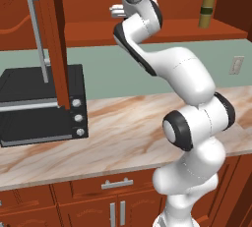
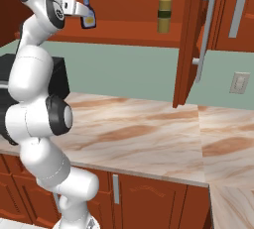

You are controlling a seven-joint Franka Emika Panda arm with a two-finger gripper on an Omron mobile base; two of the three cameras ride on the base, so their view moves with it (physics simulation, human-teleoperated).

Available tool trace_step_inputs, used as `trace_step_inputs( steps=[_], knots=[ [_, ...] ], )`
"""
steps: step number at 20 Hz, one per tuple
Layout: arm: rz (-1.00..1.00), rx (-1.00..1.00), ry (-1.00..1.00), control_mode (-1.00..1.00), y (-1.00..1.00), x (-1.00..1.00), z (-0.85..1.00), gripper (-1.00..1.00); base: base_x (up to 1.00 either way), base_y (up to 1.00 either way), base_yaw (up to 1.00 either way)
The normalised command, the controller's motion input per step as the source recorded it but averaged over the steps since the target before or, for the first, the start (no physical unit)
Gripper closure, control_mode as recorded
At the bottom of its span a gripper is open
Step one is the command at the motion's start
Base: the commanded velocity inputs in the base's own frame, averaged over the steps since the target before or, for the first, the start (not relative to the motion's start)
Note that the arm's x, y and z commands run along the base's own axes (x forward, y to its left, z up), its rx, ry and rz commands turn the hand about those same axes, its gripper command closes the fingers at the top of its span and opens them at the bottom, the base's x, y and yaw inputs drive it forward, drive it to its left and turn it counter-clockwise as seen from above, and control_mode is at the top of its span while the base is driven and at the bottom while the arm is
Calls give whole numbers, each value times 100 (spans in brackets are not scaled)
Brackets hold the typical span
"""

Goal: Move the condiment bottle and oil and vinegar bottle from the cabinet to the dining counter.

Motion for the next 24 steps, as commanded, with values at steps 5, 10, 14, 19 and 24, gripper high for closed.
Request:
trace_step_inputs(
  steps=[5, 10, 14, 19, 24],
  knots=[
    [-6, 0, 4, -100, 2, 20, 0, -100, 0, 0, 0],
    [-7, 0, 0, -100, 7, 21, 0, -100, 0, 0, 0],
    [-7, 0, 0, -100, 13, 15, 0, -100, 0, 0, 0],
    [-8, 1, 0, -100, 12, 10, 0, -100, 0, 0, 0],
    [-8, 1, 0, -100, 9, 22, 0, -100, 0, 0, 0]
  ],
)
